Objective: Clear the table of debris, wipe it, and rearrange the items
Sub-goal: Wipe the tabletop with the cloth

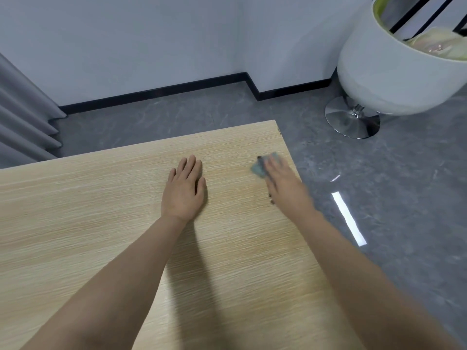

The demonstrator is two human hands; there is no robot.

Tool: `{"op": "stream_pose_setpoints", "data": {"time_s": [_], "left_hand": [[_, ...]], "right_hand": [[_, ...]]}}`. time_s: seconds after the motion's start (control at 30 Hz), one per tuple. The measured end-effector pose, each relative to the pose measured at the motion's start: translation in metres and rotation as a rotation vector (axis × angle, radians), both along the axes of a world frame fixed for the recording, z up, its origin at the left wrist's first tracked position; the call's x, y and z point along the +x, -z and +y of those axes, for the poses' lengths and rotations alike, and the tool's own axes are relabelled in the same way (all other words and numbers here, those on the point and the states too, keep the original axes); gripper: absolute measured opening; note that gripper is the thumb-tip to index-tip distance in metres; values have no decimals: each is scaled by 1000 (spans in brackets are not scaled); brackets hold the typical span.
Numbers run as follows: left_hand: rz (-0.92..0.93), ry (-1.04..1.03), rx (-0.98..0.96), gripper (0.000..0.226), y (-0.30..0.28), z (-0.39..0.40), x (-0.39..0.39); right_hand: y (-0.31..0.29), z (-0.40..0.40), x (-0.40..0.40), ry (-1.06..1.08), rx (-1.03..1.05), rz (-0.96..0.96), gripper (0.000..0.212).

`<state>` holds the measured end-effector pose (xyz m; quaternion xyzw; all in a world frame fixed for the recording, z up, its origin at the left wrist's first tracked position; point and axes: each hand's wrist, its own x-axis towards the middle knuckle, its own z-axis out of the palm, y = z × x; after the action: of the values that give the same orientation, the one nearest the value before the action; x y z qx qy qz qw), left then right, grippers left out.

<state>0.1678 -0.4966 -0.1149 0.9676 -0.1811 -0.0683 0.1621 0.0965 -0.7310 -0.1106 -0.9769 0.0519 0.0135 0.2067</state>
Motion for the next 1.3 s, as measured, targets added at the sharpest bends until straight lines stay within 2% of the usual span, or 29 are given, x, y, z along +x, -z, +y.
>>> {"op": "stream_pose_setpoints", "data": {"time_s": [0.07, 0.2, 0.3, 0.4, 0.53, 0.6, 0.7, 0.87, 0.93, 1.03, 1.1, 1.17, 1.2, 1.3], "left_hand": [[30, 21, 12, 51, -3, 2, -1], [97, 58, 92, 54, -10, 4, -21], [136, 120, 144, 53, -14, 9, -42], [181, 122, 155, 53, -18, 14, -57], [232, 128, 187, 58, -21, 15, -74], [246, 147, 224, 59, -22, 15, -77], [258, 152, 230, 58, -23, 17, -81], [254, 130, 243, 58, -22, 15, -91], [246, 109, 242, 56, -22, 13, -95], [228, 74, 230, 53, -20, 8, -102], [227, 36, 213, 52, -20, 3, -109], [232, 12, 209, 52, -20, 1, -113], [228, 11, 215, 52, -20, 0, -115], [239, 32, 234, 55, -22, 4, -125]], "right_hand": [[1, -16, 4, 195, -5, 39, 48], [4, 2, 1, 277, -56, 67, 48], [-1, 39, -21, 94, -67, 4, 49], [-2, 70, -52, -128, -38, 24, 50], [-5, 56, -63, -303, -77, 38, 49], [-7, 34, -49, -203, -29, 70, 50], [-4, -6, -22, 84, -30, 77, 53], [-1, -10, -14, 230, -41, 113, 50], [0, 7, -28, 140, -94, 48, 51], [5, 40, -70, -230, -192, -49, 46], [9, 39, -83, -414, -148, -37, 44], [7, 19, -74, -517, -203, -22, 44], [7, 7, -65, -489, -209, -15, 46], [-4, -29, -37, -148, -120, 67, 48]]}}
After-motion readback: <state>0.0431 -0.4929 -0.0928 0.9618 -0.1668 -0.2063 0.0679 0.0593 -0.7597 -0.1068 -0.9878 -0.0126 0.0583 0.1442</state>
